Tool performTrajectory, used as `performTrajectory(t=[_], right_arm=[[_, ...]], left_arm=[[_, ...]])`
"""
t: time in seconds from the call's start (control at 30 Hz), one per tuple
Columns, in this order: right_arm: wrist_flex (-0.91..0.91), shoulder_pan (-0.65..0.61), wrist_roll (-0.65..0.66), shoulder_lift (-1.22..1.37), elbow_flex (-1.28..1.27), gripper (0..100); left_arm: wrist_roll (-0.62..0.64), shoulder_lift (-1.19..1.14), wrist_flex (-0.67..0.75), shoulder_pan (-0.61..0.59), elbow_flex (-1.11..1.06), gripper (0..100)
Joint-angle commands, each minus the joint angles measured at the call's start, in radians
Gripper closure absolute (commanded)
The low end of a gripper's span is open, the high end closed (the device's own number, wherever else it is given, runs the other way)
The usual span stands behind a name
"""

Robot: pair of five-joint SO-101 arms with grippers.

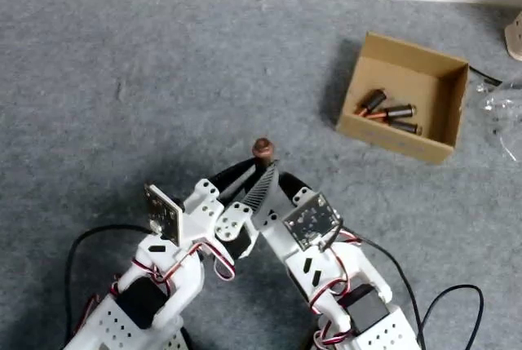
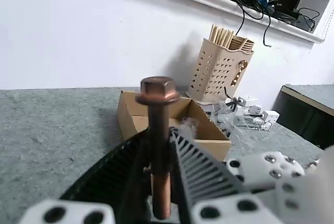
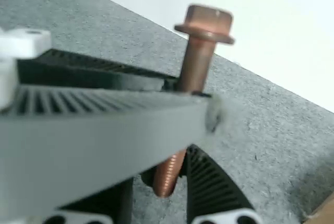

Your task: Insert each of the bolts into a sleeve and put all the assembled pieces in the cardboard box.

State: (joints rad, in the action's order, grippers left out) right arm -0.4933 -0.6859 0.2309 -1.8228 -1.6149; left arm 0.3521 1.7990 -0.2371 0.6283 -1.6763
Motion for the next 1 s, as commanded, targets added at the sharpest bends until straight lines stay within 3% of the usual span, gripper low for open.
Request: performTrajectory(t=[0.0,0.17,0.5,0.7,0.97], right_arm=[[0.010,-0.002,-0.006,-0.018,0.059,99.3],[0.010,-0.008,-0.006,-0.018,0.058,99.3],[0.010,-0.002,-0.006,-0.018,0.058,99.3],[0.010,0.001,-0.006,-0.018,0.059,99.3],[0.010,0.041,-0.008,-0.018,0.061,99.3]], left_arm=[[0.003,0.021,0.003,-0.050,-0.019,99],[0.003,0.021,0.089,-0.154,-0.019,99],[0.003,0.021,0.095,-0.177,-0.008,99],[0.005,0.021,0.186,-0.266,-0.019,99],[0.204,0.018,0.114,-0.217,-0.019,99]])
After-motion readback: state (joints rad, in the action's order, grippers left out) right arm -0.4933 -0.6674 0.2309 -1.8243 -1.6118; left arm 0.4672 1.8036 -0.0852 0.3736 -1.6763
